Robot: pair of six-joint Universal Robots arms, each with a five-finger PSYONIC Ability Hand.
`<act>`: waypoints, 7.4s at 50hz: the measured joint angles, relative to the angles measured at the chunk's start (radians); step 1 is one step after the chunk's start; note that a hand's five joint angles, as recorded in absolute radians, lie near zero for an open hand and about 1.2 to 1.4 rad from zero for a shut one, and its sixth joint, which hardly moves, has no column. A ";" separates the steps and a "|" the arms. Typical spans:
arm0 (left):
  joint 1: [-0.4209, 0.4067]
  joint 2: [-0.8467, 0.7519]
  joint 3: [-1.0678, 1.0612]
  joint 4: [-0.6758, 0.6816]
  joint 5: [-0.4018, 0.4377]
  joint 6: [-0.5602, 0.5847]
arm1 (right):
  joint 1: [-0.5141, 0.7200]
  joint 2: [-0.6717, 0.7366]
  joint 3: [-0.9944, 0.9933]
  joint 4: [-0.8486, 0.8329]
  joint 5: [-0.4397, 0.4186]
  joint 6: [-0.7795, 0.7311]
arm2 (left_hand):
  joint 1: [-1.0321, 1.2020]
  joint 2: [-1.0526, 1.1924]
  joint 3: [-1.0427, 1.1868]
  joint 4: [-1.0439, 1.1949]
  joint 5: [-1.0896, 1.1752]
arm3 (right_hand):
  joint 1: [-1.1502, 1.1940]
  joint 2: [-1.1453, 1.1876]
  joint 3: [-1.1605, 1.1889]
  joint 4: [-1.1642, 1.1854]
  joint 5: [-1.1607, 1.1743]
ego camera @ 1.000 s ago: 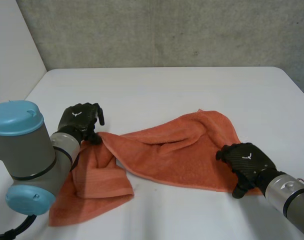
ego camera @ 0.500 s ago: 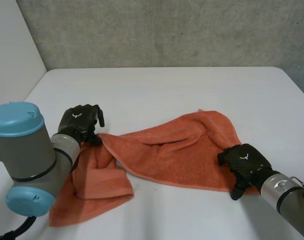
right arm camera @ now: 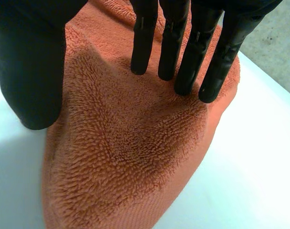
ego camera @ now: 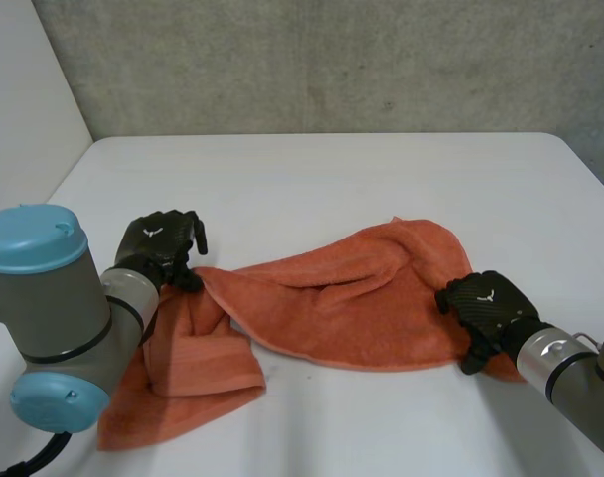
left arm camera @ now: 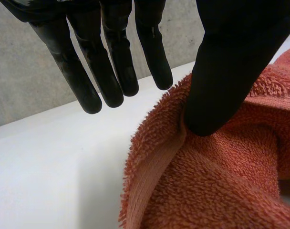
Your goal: Fold the laundry
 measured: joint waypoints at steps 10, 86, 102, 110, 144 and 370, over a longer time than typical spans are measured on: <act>0.000 0.000 -0.001 -0.001 0.000 0.000 | 0.002 0.014 -0.032 0.000 0.002 -0.006 | 0.000 0.000 0.000 0.000 0.000 | 0.046 0.046 0.047 0.043 0.084; -0.005 0.019 -0.057 -0.062 -0.120 -0.005 | -0.216 -0.140 -0.163 0.043 0.081 0.182 | 0.382 0.444 0.443 0.446 0.418 | 0.449 0.574 0.573 0.580 0.602; 0.059 0.293 -0.025 -0.220 -0.070 0.099 | -0.214 -0.248 -0.322 0.683 0.078 -0.186 | 0.386 0.451 0.448 0.454 0.419 | 0.449 0.574 0.573 0.580 0.608; 0.136 0.190 0.034 -0.343 -0.039 0.302 | -0.186 -0.142 -0.390 0.796 0.101 -0.371 | 0.386 0.452 0.449 0.454 0.419 | 0.449 0.574 0.573 0.580 0.608; 0.179 0.064 0.280 0.463 -0.056 0.355 | 0.035 -0.034 -0.739 -0.108 0.287 0.088 | 0.399 0.452 0.450 0.454 0.428 | 0.449 0.574 0.580 0.580 0.615; 0.238 0.040 0.021 0.224 0.152 0.246 | -0.063 0.017 -0.473 0.375 0.208 0.185 | -0.585 -0.601 -0.598 -0.594 -0.559 | -0.240 -0.280 -0.281 -0.284 -0.215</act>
